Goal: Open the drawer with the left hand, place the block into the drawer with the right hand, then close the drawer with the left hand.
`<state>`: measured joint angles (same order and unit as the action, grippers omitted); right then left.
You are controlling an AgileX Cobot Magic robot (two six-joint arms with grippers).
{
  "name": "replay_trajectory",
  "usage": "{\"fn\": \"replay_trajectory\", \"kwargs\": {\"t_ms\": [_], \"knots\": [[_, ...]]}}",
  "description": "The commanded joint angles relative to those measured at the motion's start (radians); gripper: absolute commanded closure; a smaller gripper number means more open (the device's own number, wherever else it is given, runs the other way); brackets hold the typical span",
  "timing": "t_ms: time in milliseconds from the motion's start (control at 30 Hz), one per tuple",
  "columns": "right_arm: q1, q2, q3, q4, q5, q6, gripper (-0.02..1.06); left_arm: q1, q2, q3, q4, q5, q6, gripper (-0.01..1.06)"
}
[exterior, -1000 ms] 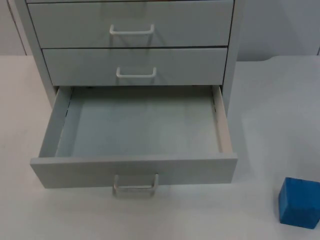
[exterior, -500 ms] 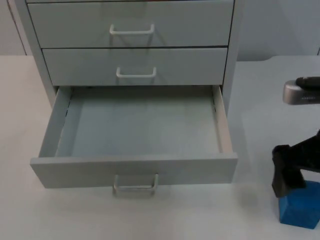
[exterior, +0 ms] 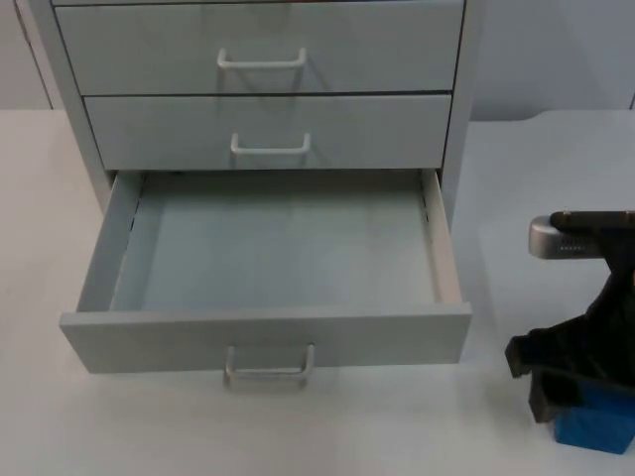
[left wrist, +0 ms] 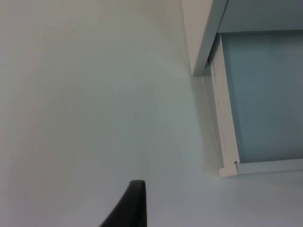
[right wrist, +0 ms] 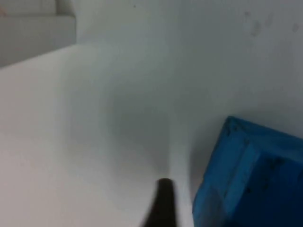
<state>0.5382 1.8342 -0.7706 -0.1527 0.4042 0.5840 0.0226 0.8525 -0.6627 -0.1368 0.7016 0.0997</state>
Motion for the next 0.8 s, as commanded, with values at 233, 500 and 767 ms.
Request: {"fn": "replay_trajectory", "kwargs": {"t_ms": [233, 500, 767], "knots": [[0.007, -0.025, -0.004, -0.028, -0.007, -0.007, 1.03, 0.002, -0.003, 0.002, -0.012, -0.005, -0.001, 0.0], [0.007, -0.276, -0.004, -0.028, 0.148, -0.079, 1.05, 0.002, -0.003, 0.002, -0.012, -0.005, -0.001, 0.0], [0.007, -0.54, -0.004, -0.028, 0.204, -0.11, 1.05, 0.002, -0.003, 0.002, -0.012, -0.007, -0.001, 0.0]]}}
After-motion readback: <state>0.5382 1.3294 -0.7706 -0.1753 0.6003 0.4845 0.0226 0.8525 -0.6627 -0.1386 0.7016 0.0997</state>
